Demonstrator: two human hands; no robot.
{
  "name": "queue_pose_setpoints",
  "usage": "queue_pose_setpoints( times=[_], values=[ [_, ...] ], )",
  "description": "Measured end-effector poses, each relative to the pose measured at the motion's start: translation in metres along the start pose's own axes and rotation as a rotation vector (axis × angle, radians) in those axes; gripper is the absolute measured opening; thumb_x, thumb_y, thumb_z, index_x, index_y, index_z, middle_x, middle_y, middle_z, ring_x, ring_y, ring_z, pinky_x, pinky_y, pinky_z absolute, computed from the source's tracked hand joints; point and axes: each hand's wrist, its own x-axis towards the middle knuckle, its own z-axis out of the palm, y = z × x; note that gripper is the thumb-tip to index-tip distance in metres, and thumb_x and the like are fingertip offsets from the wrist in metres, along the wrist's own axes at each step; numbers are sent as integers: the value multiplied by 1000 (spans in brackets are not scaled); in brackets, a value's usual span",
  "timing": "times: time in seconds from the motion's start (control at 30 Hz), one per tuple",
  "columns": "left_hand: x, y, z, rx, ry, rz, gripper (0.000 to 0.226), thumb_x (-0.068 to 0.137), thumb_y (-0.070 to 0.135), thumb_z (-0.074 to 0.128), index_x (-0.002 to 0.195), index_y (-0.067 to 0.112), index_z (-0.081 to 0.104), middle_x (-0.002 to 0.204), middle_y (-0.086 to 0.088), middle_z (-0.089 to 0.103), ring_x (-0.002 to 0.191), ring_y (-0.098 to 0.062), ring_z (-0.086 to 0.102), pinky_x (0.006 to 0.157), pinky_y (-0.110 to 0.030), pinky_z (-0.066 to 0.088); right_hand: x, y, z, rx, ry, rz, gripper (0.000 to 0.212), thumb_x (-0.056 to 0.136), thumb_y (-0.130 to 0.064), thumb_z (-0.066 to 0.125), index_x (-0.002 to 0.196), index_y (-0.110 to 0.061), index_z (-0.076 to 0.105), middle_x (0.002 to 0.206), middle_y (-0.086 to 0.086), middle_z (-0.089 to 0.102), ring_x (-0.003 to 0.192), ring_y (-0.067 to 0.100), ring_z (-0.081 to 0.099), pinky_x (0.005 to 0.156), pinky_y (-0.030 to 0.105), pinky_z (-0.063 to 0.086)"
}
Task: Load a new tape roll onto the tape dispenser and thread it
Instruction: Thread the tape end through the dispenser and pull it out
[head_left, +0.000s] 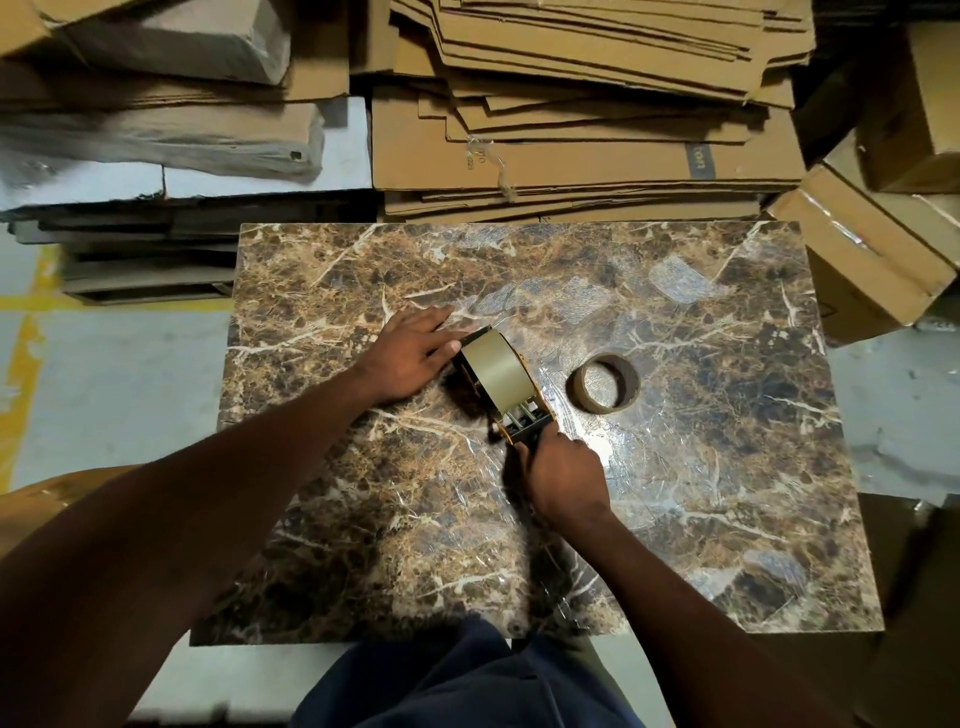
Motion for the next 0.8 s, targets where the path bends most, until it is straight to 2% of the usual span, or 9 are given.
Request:
queue_pose_setpoints(
  times=[0.07, 0.13, 0.33, 0.5, 0.6, 0.7, 0.8],
  values=[
    [-1, 3, -3, 49, -83, -14, 69, 105, 63, 19, 146, 31, 63, 179, 3, 9, 165, -23, 7, 131, -61, -1, -1, -1, -2, 6, -10, 2, 39, 106, -47, 42, 113, -10, 52, 99, 13, 71, 91, 35, 68, 74, 41, 48],
    [-3, 5, -5, 99, -126, -9, 69, 106, 64, 18, 148, 31, 61, 179, 5, 3, 165, -22, 1, 130, -64, -4, -2, -2, -5, 11, -15, 9, 39, 106, -47, 42, 113, -11, 52, 98, 12, 72, 91, 35, 68, 75, 41, 49],
    [-5, 10, -8, 229, -141, -12, 60, 110, 64, 21, 153, 38, 53, 179, 3, 1, 165, -26, 0, 128, -68, -5, -9, -1, -12, -7, -56, 35, 37, 106, -46, 42, 114, -10, 52, 101, 13, 73, 94, 35, 70, 76, 40, 51],
    [-6, 13, -11, 241, -149, -6, 48, 110, 53, 40, 157, 44, 45, 179, -1, -2, 165, -28, -1, 127, -71, -1, -11, -8, -30, -24, -80, 67, 30, 104, -37, 46, 114, -11, 54, 105, 13, 73, 101, 37, 70, 81, 42, 53],
    [-7, 10, -9, 219, -134, -26, 56, 106, 40, 53, 160, 41, 41, 179, 0, -2, 165, -26, -3, 128, -70, -4, -4, -16, -47, -107, -89, 48, 28, 100, -33, 51, 115, -10, 60, 111, 12, 74, 106, 35, 71, 84, 39, 55],
    [-11, 9, -4, 151, -85, -67, 52, 105, 37, 56, 157, 39, 49, 179, 3, 2, 165, -24, 0, 128, -66, -6, 6, -24, -64, -110, -107, 47, 28, 95, -30, 56, 110, -9, 68, 110, 14, 74, 106, 36, 71, 82, 38, 55],
    [-13, 17, -8, 105, -85, -93, 45, 104, 37, 58, 150, 37, 58, 179, 4, 5, 165, -25, 1, 128, -68, -6, 6, -27, -68, -126, -142, 30, 27, 94, -32, 58, 104, -10, 69, 105, 12, 75, 102, 36, 72, 76, 36, 54]
  ],
)
